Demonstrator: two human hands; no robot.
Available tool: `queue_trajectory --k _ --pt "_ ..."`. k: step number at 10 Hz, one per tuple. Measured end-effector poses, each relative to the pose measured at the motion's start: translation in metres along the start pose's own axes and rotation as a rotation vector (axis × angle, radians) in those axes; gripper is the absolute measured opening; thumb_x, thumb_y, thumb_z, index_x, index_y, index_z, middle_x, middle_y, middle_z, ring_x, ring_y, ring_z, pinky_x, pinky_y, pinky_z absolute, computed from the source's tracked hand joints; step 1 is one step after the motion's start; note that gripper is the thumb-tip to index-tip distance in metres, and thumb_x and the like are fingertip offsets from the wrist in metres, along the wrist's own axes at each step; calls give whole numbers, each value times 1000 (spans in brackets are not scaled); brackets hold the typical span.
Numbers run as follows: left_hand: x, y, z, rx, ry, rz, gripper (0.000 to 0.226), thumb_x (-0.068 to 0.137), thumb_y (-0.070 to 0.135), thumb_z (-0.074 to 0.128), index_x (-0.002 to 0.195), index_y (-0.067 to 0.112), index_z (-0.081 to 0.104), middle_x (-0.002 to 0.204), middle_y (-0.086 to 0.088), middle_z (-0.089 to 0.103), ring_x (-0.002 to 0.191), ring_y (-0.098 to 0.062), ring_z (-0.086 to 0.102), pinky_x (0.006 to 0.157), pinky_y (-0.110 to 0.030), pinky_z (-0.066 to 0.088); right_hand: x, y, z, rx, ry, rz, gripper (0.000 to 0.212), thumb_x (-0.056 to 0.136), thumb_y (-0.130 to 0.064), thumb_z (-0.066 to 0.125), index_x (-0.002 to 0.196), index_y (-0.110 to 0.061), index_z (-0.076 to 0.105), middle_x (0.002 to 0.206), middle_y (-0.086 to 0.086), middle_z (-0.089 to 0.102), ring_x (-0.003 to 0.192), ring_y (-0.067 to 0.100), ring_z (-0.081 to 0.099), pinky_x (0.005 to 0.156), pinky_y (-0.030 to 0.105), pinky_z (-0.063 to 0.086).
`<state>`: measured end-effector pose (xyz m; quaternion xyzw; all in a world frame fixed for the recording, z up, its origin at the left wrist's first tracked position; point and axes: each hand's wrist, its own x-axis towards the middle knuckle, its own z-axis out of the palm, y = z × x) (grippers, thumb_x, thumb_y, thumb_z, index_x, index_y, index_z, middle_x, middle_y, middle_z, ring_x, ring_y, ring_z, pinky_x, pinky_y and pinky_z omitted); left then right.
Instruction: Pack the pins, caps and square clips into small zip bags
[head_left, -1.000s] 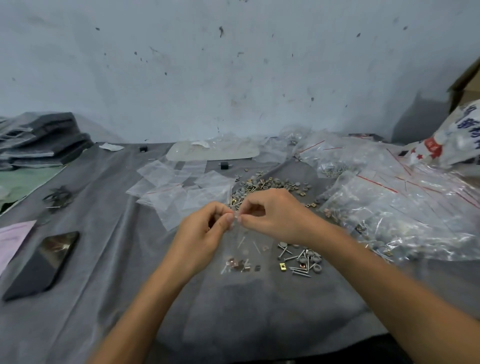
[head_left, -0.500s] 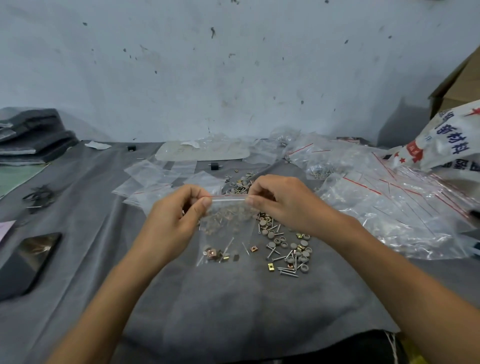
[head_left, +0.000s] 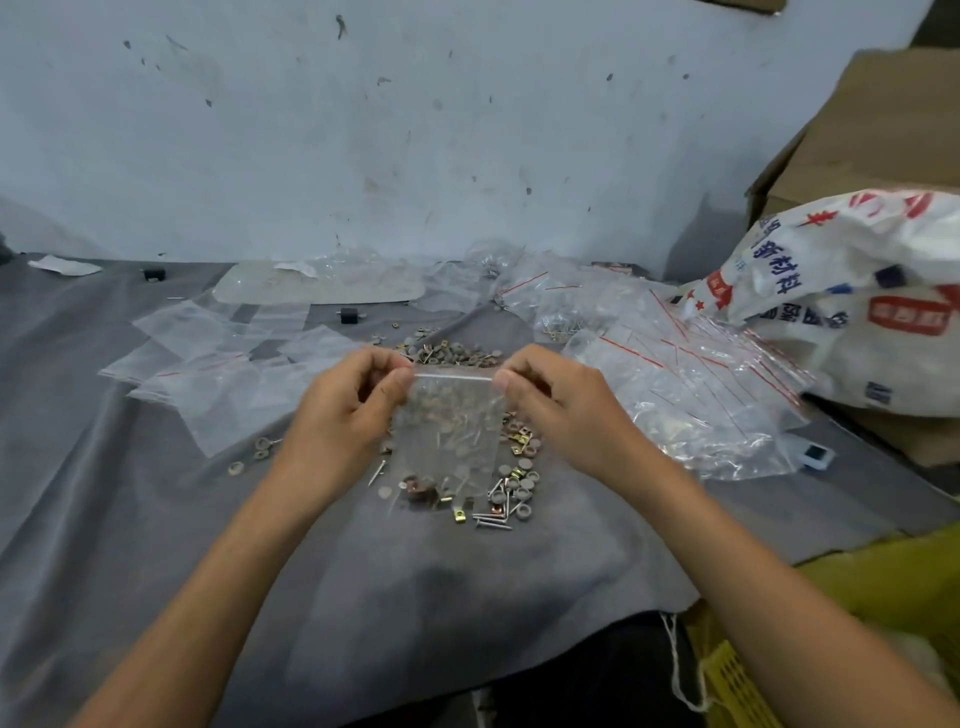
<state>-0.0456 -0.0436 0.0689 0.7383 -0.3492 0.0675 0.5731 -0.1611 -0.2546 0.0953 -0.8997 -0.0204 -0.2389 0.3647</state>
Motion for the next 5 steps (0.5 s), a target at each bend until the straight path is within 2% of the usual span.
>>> queue_trajectory --k 1,2,3,4,5 --pt "21 10 40 -60 -6 31 15 103 19 58 94 28 65 77 5 64 65 -5 54 61 -27 45 -6 16 -21 70 76 129 17 102 -23 58 89 -14 63 71 -3 68 63 13 65 57 30 51" --pt "38 20 77 -85 -63 -15 12 105 26 56 112 27 64 94 8 67 81 -7 62 69 -27 51 -13 43 -42 179 173 242 19 101 -24 60 85 -14 63 69 1 70 58 11 64 52 29 52" --pt "46 34 101 -51 -157 -57 32 106 32 51 138 28 51 112 11 61 99 -2 61 81 -27 53 -18 84 -65 160 302 434 21 99 -26 61 86 -9 65 74 6 73 58 13 64 55 30 54" --pt "37 52 102 11 -183 8 19 105 28 55 119 24 67 99 14 68 88 -1 63 73 -26 51 -30 133 -78 108 386 799 17 96 -16 58 82 -7 64 88 19 72 66 22 61 64 37 55" --pt "5 62 78 -53 -241 64 19 101 37 60 92 25 71 78 6 70 71 -16 64 64 -37 51 -52 153 -85 -34 402 972 18 95 -17 60 111 -10 62 110 13 64 96 30 63 89 47 56"
